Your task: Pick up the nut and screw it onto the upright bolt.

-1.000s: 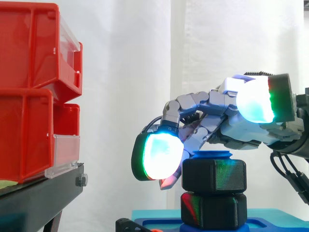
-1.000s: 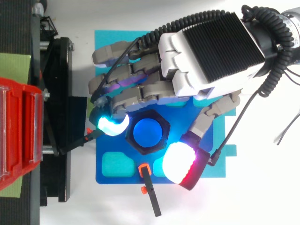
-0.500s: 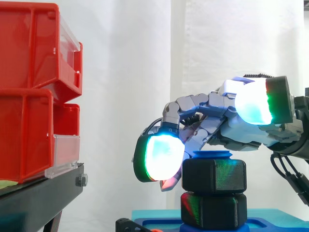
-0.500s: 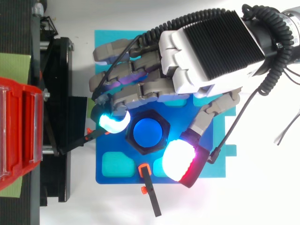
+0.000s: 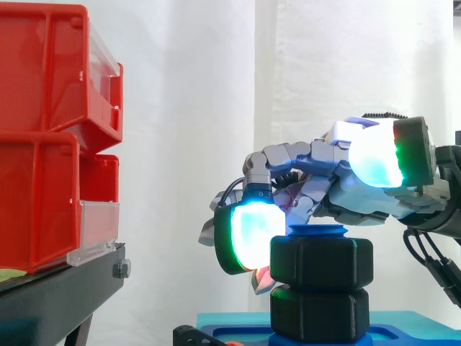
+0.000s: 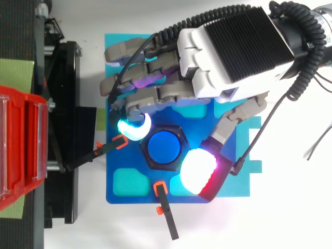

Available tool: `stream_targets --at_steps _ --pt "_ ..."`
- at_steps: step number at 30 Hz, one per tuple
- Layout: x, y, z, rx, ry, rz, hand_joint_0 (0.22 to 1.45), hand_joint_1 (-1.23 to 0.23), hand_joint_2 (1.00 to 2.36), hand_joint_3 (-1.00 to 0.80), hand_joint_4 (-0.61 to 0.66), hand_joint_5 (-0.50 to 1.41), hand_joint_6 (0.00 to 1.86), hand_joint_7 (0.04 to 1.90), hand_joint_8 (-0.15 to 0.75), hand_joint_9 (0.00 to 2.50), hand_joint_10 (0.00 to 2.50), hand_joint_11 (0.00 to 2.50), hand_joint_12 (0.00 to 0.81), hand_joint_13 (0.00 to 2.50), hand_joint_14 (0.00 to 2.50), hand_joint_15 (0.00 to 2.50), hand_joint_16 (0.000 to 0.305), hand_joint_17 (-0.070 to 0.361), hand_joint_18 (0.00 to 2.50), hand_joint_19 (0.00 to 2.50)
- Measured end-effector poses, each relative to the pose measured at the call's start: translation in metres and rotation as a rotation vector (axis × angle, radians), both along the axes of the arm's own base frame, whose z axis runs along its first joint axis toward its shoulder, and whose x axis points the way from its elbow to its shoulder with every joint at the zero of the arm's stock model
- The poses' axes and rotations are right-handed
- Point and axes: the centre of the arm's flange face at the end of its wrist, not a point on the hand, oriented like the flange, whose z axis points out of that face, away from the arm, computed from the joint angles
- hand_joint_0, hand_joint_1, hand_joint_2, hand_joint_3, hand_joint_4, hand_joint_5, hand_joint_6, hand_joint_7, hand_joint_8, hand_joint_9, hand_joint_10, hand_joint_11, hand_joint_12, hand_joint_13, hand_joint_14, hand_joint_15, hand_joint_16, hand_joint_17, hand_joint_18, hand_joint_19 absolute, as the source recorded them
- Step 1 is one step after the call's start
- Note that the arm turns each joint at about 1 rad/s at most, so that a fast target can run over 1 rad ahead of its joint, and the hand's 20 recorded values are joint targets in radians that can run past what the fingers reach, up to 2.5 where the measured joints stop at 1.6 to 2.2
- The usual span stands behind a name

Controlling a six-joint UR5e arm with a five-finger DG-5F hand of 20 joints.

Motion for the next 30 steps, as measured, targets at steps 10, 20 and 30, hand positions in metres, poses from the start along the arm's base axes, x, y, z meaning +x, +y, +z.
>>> stream_targets --at_steps 10,20,30 --pt "-0.002 -0.009 0.0 0.001 0.0 -0.01 0.47 -0.24 1.0 -0.5 0.15 0.03 0.52 1.4 0.282 1.13 0.01 0.16 0.292 0.54 0.0 0.0 0.029 0.065 0.28 0.0" --pt "-0.003 -0.015 0.001 0.003 -0.001 -0.012 0.47 -0.28 1.0 -0.5 0.13 0.08 0.56 1.36 0.221 1.53 0.0 0.16 0.2 0.8 0.0 0.0 0.016 0.037 0.56 0.0" --pt "-0.005 -0.02 0.001 0.025 0.011 0.002 0.46 -0.28 1.0 -0.5 0.12 0.09 0.57 1.38 0.215 1.72 0.01 0.19 0.145 0.97 0.0 0.0 0.01 0.023 0.72 0.0"
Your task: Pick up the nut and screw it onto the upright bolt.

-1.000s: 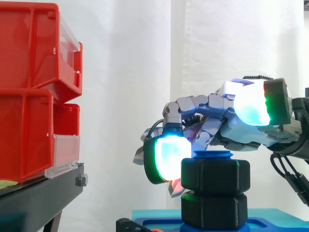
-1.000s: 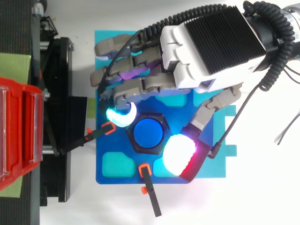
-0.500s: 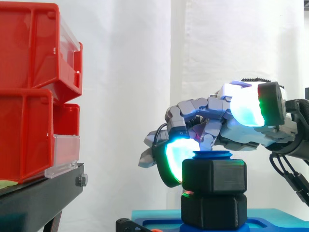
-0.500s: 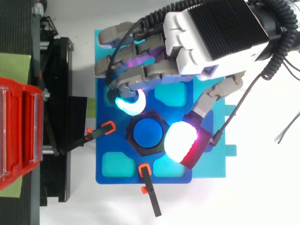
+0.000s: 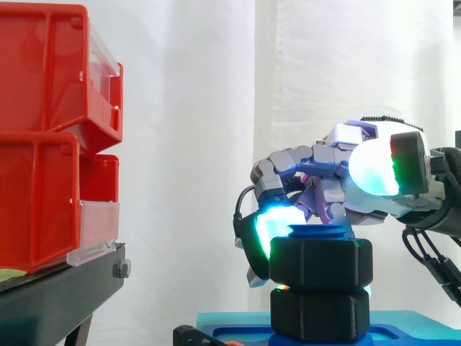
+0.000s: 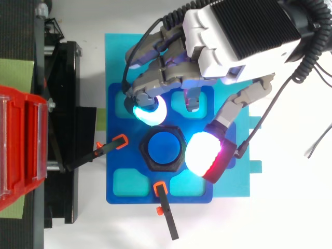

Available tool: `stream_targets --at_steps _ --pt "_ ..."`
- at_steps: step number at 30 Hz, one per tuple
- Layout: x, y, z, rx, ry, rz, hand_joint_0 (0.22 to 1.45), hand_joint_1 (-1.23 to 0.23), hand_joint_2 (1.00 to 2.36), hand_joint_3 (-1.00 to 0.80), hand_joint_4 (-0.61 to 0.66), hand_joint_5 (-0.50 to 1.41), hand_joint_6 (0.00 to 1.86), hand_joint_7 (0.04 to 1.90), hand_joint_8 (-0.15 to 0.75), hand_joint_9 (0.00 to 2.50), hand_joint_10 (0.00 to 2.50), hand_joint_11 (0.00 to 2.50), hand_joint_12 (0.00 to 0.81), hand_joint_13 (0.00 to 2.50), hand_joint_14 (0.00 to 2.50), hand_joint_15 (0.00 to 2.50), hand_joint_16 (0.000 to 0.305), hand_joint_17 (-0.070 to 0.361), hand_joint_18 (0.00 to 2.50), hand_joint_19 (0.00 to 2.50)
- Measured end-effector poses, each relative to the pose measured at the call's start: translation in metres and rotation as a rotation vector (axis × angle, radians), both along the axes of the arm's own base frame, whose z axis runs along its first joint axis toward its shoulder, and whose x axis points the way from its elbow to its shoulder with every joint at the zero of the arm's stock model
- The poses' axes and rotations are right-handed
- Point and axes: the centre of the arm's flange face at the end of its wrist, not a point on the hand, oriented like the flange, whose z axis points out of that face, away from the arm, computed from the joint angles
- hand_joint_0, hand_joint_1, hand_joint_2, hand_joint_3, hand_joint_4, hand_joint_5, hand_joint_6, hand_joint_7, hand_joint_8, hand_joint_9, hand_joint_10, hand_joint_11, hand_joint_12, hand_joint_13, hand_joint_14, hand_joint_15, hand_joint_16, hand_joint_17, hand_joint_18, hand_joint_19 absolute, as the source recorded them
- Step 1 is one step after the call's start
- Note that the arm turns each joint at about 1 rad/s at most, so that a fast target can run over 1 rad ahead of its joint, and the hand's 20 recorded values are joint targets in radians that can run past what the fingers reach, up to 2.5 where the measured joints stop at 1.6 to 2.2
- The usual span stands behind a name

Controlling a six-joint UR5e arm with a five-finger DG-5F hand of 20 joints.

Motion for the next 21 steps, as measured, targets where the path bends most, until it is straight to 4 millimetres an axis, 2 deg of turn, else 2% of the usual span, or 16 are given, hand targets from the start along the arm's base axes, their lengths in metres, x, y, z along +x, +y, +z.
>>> stream_targets --at_steps 6,11,15,18,20,21 --pt "0.001 -0.002 0.003 0.002 -0.002 0.003 0.46 -0.27 1.0 -0.5 0.12 0.09 0.57 1.35 0.217 1.75 0.01 0.19 0.147 0.98 0.0 0.0 0.012 0.028 0.73 0.0" --pt "0.007 -0.002 0.018 0.003 -0.027 0.01 0.46 -0.28 1.0 -0.5 0.09 0.08 0.57 1.35 0.232 1.73 0.01 0.21 0.151 0.99 0.0 0.0 0.013 0.028 0.74 0.0" --pt "0.01 -0.002 0.027 -0.001 -0.029 0.025 0.46 -0.27 1.0 -0.5 0.11 0.07 0.51 1.43 0.253 1.65 0.01 0.22 0.177 0.91 0.0 0.0 0.015 0.035 0.65 0.0" --pt "0.011 -0.002 0.033 -0.004 -0.027 0.033 0.46 -0.27 1.0 -0.5 0.15 0.03 0.5 1.36 0.282 1.59 0.01 0.23 0.2 0.89 0.0 0.0 0.017 0.039 0.62 0.0" --pt "0.013 -0.002 0.038 -0.004 -0.027 0.034 0.46 -0.27 1.0 -0.5 0.18 0.0 0.5 1.22 0.293 1.53 0.01 0.23 0.212 0.86 0.0 0.0 0.019 0.042 0.59 0.0" --pt "0.013 -0.003 0.041 -0.005 -0.028 0.034 0.46 -0.27 1.0 -0.5 0.23 -0.04 0.5 1.08 0.301 1.48 0.01 0.23 0.223 0.85 0.0 0.0 0.019 0.044 0.58 0.0"
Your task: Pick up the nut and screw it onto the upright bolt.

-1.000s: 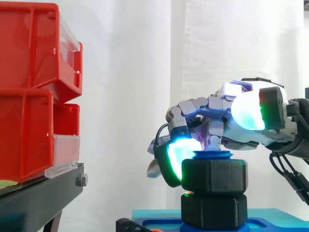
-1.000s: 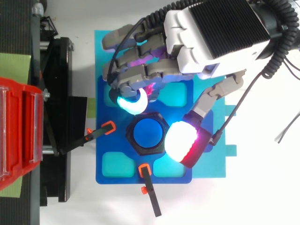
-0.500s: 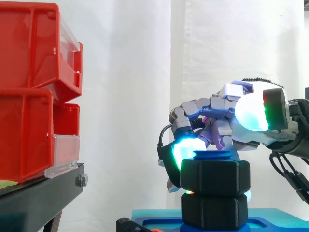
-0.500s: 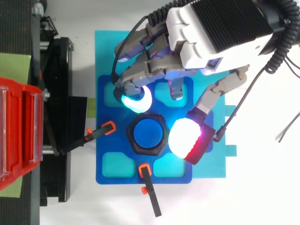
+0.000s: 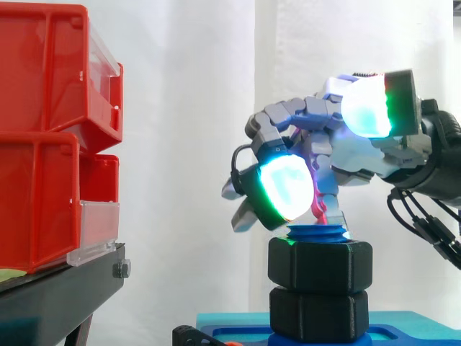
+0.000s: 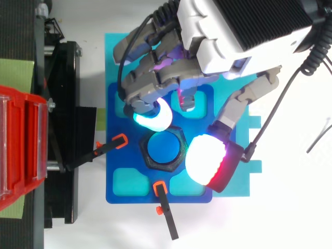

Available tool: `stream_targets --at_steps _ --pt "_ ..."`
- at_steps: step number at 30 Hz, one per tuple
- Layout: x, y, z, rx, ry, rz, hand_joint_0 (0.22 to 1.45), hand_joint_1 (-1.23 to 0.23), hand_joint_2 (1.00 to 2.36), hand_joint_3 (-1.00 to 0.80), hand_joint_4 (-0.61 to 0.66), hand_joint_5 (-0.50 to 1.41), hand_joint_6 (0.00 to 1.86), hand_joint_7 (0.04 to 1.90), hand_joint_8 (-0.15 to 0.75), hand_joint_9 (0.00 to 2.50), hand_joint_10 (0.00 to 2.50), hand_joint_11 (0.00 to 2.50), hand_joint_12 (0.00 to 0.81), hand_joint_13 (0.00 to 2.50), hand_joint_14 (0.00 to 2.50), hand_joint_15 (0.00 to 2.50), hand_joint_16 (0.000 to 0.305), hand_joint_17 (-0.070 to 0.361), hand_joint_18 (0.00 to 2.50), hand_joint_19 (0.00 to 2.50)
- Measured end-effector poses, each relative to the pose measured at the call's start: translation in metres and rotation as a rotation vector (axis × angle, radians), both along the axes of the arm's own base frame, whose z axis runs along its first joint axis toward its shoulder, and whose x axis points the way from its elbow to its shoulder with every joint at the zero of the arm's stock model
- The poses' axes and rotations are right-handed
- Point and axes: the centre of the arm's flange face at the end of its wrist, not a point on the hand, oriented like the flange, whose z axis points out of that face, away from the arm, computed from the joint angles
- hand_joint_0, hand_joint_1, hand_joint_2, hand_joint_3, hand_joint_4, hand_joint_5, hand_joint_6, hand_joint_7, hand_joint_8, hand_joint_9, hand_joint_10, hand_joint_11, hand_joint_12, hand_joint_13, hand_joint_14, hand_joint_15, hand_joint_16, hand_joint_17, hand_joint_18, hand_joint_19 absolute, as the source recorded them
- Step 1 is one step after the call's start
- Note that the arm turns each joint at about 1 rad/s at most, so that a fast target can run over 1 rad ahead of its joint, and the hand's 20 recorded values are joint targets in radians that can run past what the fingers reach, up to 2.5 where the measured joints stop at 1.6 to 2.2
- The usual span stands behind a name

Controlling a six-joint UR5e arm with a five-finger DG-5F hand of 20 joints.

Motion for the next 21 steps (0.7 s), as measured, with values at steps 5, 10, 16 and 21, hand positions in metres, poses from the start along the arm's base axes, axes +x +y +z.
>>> stream_targets --at_steps 5,10,16,21 --pt "-0.002 -0.004 0.018 -0.002 -0.008 0.0 0.45 -0.27 1.0 -0.5 0.23 -0.13 0.5 0.89 0.296 1.2 0.01 0.16 0.257 0.67 0.0 0.0 0.024 0.054 0.42 0.0" --pt "-0.006 -0.001 0.043 -0.008 -0.036 0.003 0.45 -0.29 1.0 -0.5 0.17 -0.18 0.5 0.66 0.276 0.82 0.0 0.0 0.27 0.48 0.0 0.0 0.027 0.062 0.27 0.0" --pt "-0.009 0.009 0.028 -0.02 -0.018 0.006 0.44 -0.29 1.0 -0.5 0.15 -0.19 0.5 0.6 0.256 0.6 0.0 0.0 0.276 0.37 0.0 0.0 0.03 0.068 0.13 0.0" --pt "-0.011 0.016 0.014 -0.016 -0.015 -0.002 0.43 -0.28 1.0 -0.5 0.08 -0.22 0.5 0.52 0.208 0.38 0.0 0.0 0.3 0.19 0.0 0.0 0.037 0.084 0.0 0.0"
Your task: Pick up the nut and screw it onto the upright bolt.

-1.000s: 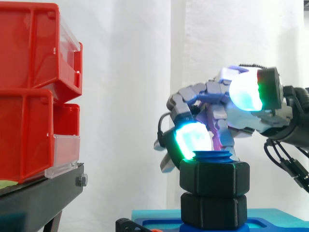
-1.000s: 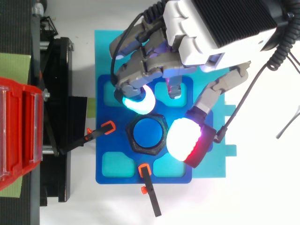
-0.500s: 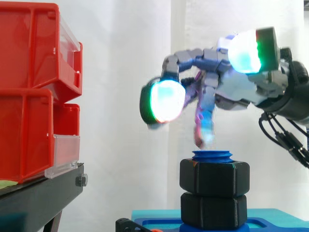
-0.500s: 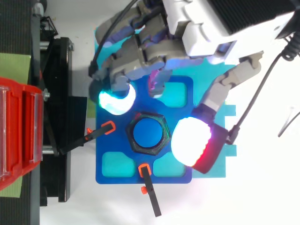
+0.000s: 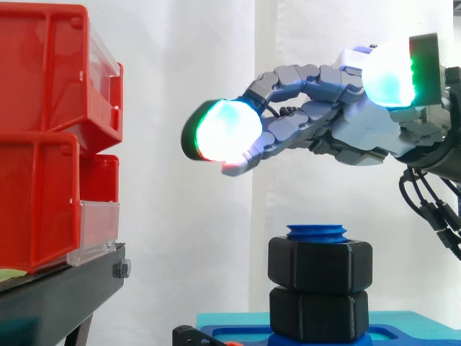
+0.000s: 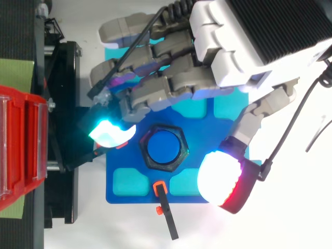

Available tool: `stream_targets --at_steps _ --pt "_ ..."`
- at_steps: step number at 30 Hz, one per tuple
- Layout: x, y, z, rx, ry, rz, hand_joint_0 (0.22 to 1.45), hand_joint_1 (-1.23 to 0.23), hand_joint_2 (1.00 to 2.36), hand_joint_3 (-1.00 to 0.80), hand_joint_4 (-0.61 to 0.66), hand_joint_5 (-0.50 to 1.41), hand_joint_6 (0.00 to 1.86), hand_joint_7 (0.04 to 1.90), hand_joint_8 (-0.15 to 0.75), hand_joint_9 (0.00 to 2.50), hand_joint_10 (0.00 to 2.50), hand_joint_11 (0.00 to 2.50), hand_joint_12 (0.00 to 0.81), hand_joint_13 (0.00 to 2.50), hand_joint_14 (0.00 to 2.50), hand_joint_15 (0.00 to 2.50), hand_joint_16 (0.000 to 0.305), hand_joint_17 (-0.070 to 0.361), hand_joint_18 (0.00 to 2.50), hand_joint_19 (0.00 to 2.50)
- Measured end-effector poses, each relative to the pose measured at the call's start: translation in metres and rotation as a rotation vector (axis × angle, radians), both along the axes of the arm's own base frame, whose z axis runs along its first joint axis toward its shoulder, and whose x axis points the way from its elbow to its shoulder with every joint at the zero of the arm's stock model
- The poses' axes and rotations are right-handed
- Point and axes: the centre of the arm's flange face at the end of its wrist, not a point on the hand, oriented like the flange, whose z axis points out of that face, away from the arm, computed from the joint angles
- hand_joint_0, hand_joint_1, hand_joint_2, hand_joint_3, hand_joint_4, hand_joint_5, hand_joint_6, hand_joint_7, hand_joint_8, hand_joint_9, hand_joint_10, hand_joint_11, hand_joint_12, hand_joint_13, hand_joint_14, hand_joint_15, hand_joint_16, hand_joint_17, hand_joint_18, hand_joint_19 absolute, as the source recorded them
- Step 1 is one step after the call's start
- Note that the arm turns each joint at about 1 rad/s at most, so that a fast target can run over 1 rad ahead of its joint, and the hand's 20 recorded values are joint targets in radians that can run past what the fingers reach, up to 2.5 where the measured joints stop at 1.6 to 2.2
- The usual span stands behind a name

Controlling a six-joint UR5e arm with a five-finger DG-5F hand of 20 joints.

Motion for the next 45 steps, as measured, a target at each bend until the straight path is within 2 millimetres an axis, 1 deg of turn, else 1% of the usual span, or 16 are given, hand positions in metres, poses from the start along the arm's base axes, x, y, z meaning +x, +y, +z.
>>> stream_targets --at_steps 7,13,17,25,27,31,34,41,45 --pt "-0.002 0.007 -0.011 0.003 0.008 -0.001 0.42 -0.25 1.0 -0.5 0.06 -0.24 0.5 0.52 0.182 0.18 0.0 0.0 0.319 0.05 0.0 0.0 0.043 0.097 0.0 0.0" --pt "-0.004 0.009 -0.018 0.002 0.016 -0.003 0.42 -0.23 1.0 -0.5 0.06 -0.24 0.5 0.53 0.182 0.13 0.0 0.0 0.324 0.01 0.0 0.0 0.045 0.1 0.0 0.0" --pt "-0.005 0.011 -0.023 0.003 0.015 -0.013 0.42 -0.23 1.0 -0.5 0.07 -0.24 0.5 0.53 0.184 0.13 0.0 0.0 0.324 0.01 0.0 0.0 0.045 0.101 0.0 0.0" --pt "-0.004 0.012 -0.028 0.009 -0.005 -0.029 0.43 -0.23 1.0 -0.5 0.09 -0.23 0.5 0.54 0.192 0.14 0.0 0.0 0.326 0.02 0.0 0.0 0.045 0.102 0.0 0.0" --pt "-0.003 0.012 -0.031 0.01 -0.001 -0.029 0.43 -0.23 1.0 -0.5 0.09 -0.23 0.5 0.55 0.196 0.15 0.0 0.0 0.328 0.03 0.0 0.0 0.045 0.101 0.0 0.0" --pt "-0.001 0.012 -0.045 0.016 0.013 -0.027 0.43 -0.23 1.0 -0.5 0.11 -0.22 0.5 0.57 0.203 0.17 0.0 0.0 0.331 0.05 0.0 0.0 0.045 0.101 0.0 0.0" --pt "0.0 0.013 -0.05 0.02 0.021 -0.026 0.43 -0.23 1.0 -0.5 0.11 -0.22 0.5 0.58 0.205 0.18 0.0 0.0 0.33 0.05 0.0 0.0 0.045 0.102 0.0 0.0" --pt "-0.001 0.013 -0.055 0.017 0.041 -0.027 0.43 -0.24 1.0 -0.5 0.13 -0.2 0.5 0.59 0.213 0.23 0.0 0.0 0.338 0.1 0.0 0.0 0.044 0.1 0.0 0.0" --pt "-0.002 0.013 -0.057 0.01 0.051 -0.029 0.43 -0.24 1.0 -0.5 0.14 -0.2 0.5 0.62 0.221 0.25 0.0 0.0 0.338 0.13 0.0 0.0 0.044 0.099 0.0 0.0"
